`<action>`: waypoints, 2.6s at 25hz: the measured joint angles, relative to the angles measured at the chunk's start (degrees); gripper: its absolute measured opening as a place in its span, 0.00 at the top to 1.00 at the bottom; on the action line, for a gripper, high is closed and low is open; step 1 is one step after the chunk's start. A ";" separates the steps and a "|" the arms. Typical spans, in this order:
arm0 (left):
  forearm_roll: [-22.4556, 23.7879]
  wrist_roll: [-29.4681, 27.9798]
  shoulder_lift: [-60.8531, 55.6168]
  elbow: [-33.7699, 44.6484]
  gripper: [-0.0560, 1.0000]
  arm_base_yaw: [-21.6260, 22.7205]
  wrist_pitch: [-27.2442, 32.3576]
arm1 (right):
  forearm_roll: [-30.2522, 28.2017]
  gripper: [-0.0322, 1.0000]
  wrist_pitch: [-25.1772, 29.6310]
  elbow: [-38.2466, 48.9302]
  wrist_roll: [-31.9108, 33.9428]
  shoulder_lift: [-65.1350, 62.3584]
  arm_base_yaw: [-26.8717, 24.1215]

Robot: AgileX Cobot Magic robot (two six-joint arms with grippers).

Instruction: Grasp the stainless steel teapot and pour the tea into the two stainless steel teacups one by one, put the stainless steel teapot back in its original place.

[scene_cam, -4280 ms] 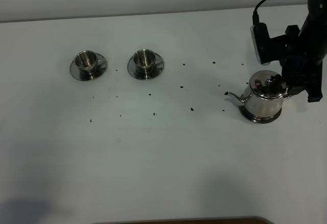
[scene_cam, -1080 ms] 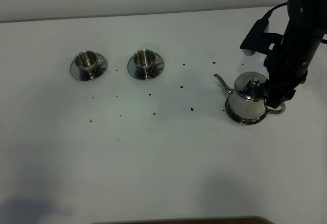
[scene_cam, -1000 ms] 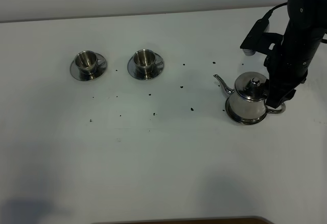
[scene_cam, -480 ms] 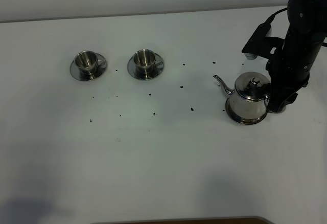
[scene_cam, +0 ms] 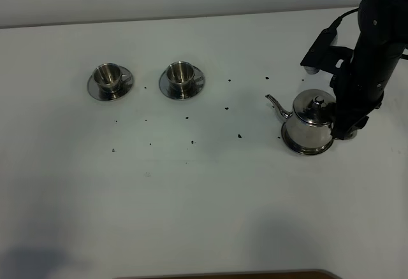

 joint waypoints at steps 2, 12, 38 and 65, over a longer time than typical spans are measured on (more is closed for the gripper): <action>0.00 0.00 0.00 0.00 0.60 0.00 0.00 | -0.06 0.55 -0.20 0.00 0.00 0.34 0.00; 0.00 0.00 0.00 0.00 0.60 0.00 0.00 | -0.17 0.57 -0.63 0.00 -0.06 1.31 0.00; 0.00 0.00 0.00 0.00 0.60 0.00 0.00 | -2.65 0.78 6.47 -2.74 -0.34 1.31 0.00; 0.00 0.00 0.00 0.00 0.60 0.00 0.00 | -0.74 0.78 3.73 -4.01 -0.40 -4.06 0.00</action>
